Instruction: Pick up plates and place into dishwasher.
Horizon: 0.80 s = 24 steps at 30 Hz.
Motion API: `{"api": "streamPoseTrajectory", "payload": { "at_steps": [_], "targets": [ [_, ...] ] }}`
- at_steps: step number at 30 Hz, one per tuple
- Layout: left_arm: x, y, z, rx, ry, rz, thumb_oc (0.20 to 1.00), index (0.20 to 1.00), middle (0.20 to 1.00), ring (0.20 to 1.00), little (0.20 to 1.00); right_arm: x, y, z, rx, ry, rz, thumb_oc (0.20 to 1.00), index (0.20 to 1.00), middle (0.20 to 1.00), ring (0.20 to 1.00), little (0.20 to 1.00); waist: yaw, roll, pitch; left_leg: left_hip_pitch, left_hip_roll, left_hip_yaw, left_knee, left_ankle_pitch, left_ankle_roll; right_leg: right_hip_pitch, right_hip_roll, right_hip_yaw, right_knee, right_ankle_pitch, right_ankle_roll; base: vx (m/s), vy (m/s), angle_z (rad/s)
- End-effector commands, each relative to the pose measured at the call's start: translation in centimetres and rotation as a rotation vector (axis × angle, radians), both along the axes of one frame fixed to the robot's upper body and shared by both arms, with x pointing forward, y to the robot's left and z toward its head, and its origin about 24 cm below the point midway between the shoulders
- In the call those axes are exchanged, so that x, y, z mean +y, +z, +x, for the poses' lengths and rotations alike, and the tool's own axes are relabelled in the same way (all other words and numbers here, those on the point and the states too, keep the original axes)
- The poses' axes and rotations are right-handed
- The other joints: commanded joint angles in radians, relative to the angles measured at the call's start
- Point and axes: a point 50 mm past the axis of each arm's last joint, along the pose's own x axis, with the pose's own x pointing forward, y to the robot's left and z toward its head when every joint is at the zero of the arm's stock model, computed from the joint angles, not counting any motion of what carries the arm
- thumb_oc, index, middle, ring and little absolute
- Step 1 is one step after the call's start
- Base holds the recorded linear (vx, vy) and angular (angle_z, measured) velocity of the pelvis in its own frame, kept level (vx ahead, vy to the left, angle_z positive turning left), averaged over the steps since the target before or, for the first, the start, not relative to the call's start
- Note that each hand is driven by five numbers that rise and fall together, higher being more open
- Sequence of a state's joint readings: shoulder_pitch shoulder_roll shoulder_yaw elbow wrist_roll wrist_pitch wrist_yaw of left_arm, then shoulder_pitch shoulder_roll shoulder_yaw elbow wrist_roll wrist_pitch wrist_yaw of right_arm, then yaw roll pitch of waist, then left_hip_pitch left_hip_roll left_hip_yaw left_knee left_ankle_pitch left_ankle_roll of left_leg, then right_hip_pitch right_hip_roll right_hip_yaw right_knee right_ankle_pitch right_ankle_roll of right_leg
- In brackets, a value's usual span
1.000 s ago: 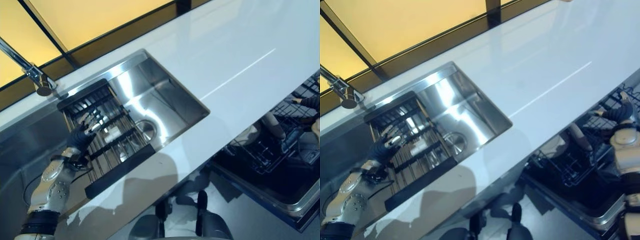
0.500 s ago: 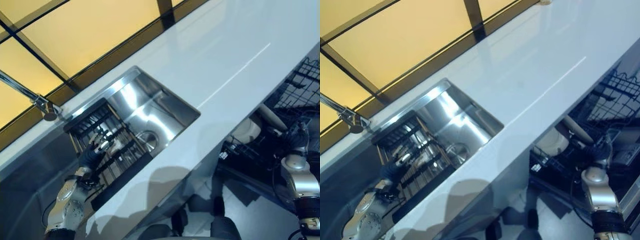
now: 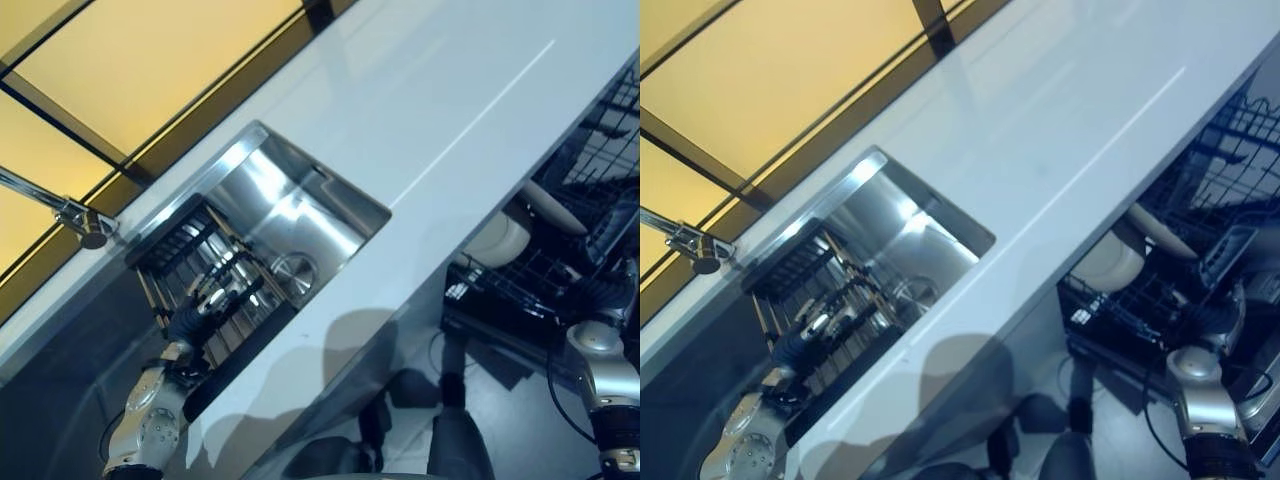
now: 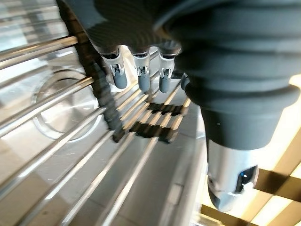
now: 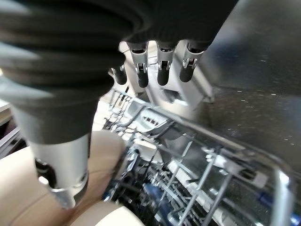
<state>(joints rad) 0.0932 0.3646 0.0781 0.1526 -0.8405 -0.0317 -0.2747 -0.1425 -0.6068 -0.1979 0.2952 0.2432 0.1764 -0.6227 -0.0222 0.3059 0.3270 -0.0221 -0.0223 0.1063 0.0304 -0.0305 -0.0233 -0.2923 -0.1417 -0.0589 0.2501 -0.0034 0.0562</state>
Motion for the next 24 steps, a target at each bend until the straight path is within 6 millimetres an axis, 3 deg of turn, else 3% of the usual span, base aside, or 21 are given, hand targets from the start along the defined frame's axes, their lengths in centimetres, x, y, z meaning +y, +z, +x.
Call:
{"api": "streamPoseTrajectory", "payload": {
  "at_steps": [1,8,15,24],
  "targets": [
    [0.7,0.9,0.2,-0.077,0.043,0.013,1.0,1.0,1.0,1.0,1.0,-0.3,3.0,1.2,-0.186,-0.04,0.01,1.0,1.0,1.0,1.0,1.0,-0.023,-0.016,0.012,-0.124,-0.039,0.009,0.148,-0.046,0.012,0.054,-0.026,-0.003,-0.038,-0.064,0.008,-0.08,0.007,0.03],
    [-0.5,1.5,0.9,-0.109,0.024,-0.008,1.0,1.0,1.0,1.0,1.0,0.8,2.9,3.3,-0.217,-0.034,0.122,1.0,1.0,1.0,1.0,1.0,-0.023,0.029,0.058,-0.176,-0.05,0.009,0.171,-0.038,0.009,-0.015,-0.036,0.008,0.003,-0.069,0.0,-0.06,0.008,0.0],
    [-1.8,2.5,1.6,-0.133,-0.015,-0.017,1.0,1.0,1.0,1.0,1.0,2.8,2.1,6.3,-0.162,0.147,0.323,1.0,1.0,1.0,1.0,1.0,-0.008,0.059,0.098,-0.23,-0.058,0.002,0.185,-0.026,0.007,-0.085,-0.043,0.018,0.037,-0.07,-0.008,-0.05,-0.011,-0.04],
    [-2.8,3.6,2.6,-0.151,-0.041,-0.023,1.0,1.0,1.0,1.0,1.0,5.6,4.4,9.7,-0.165,0.365,0.388,1.0,1.0,1.0,1.0,1.0,0.016,0.075,0.122,-0.279,-0.064,-0.009,0.188,-0.009,0.005,-0.151,-0.051,0.015,0.072,-0.073,-0.009,-0.02,-0.004,-0.03]
  ]
}}
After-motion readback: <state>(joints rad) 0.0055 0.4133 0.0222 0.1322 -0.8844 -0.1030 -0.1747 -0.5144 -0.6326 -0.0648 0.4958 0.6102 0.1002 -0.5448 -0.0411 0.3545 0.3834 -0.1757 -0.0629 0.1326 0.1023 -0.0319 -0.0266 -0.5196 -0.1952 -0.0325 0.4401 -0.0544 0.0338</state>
